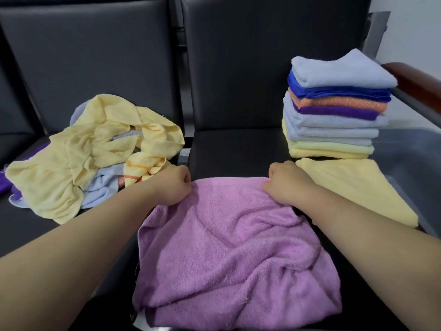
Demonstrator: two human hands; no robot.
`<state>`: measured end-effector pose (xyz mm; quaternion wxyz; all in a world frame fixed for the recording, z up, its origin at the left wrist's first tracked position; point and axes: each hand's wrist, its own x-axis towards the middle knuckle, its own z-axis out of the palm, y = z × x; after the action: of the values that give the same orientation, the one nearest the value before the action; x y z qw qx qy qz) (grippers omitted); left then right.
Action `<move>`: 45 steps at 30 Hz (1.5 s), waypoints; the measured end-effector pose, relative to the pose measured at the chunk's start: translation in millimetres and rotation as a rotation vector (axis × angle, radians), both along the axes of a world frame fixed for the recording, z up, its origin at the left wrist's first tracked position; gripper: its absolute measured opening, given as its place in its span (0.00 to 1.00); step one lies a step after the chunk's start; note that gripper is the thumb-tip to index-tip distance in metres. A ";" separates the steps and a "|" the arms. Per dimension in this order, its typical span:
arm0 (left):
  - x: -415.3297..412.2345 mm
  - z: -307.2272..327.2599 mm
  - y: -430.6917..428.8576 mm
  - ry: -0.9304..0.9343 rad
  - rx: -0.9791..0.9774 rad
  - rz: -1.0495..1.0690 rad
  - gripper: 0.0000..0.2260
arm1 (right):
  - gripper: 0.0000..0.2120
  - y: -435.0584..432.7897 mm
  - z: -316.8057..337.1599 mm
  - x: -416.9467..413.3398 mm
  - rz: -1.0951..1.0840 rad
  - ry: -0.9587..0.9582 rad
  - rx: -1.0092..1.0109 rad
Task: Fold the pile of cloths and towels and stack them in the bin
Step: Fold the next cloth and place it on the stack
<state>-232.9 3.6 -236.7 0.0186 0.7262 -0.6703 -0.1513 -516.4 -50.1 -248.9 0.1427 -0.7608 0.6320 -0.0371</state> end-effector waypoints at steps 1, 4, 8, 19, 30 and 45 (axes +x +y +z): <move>-0.3 1.6 0.4 0.011 -0.015 -0.011 0.03 | 0.06 1.3 2.1 0.2 0.004 0.010 0.005; -1.1 11.9 6.3 0.088 -0.070 -0.024 0.04 | 0.05 4.5 12.6 -2.6 0.024 0.011 -0.043; 6.5 29.5 20.2 0.135 -0.118 -0.074 0.04 | 0.07 7.8 30.0 -8.1 -0.023 -0.038 -0.153; 41.7 49.8 61.3 0.023 -0.196 -0.002 0.10 | 0.05 29.8 35.5 -33.2 -0.123 -0.108 -0.156; 49.7 51.4 76.2 0.134 -0.165 0.308 0.05 | 0.08 40.5 41.2 -39.9 -0.300 -0.562 -0.013; 44.8 223.9 52.5 0.964 -0.844 0.469 0.05 | 0.05 29.9 245.5 -26.2 -0.272 -1.276 -0.223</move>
<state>-188.1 56.1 -12.8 0.6291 0.6344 -0.4136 -0.1755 -542.7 -20.2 -3.4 0.4036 -0.5131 0.5063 -0.5634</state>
